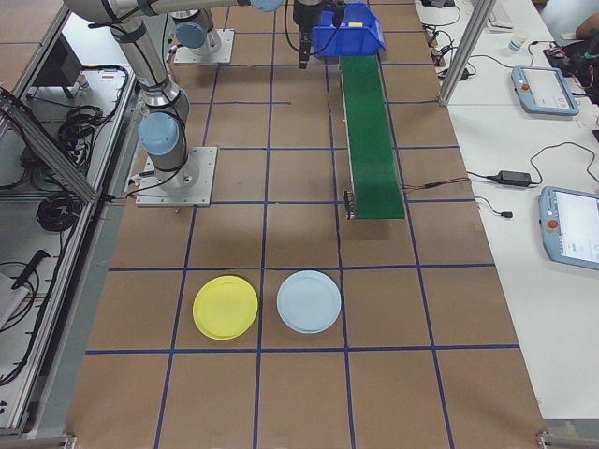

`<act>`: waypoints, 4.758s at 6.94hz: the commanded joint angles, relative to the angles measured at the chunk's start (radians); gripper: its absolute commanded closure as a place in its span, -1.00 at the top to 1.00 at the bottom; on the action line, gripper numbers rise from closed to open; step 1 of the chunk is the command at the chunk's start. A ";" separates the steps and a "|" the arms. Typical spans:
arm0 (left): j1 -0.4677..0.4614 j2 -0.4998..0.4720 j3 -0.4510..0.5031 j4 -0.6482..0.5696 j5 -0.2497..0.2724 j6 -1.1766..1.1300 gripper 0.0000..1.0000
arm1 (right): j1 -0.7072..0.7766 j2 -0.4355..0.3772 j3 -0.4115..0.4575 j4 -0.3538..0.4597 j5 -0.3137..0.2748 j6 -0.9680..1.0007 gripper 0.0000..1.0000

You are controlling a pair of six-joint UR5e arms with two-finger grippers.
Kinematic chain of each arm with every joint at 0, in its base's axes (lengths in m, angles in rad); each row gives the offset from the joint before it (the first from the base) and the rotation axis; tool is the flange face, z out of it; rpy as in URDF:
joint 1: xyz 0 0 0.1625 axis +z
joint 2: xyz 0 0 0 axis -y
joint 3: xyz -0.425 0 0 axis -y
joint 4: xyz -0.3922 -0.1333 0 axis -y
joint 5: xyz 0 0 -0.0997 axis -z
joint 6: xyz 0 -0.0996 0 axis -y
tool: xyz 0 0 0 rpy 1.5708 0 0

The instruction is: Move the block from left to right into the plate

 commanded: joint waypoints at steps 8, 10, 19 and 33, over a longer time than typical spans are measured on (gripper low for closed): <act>0.156 -0.368 -0.024 0.374 0.015 0.262 1.00 | 0.001 0.002 0.010 -0.120 -0.021 -0.015 1.00; 0.179 -0.448 -0.030 0.474 0.009 0.296 1.00 | 0.000 0.002 0.011 -0.119 -0.015 -0.015 1.00; 0.210 -0.525 -0.081 0.540 -0.049 0.313 1.00 | -0.002 0.000 0.011 -0.106 -0.010 -0.015 1.00; -0.061 -0.454 0.100 0.444 -0.087 -0.259 -0.59 | -0.002 0.000 0.011 -0.106 -0.009 -0.015 1.00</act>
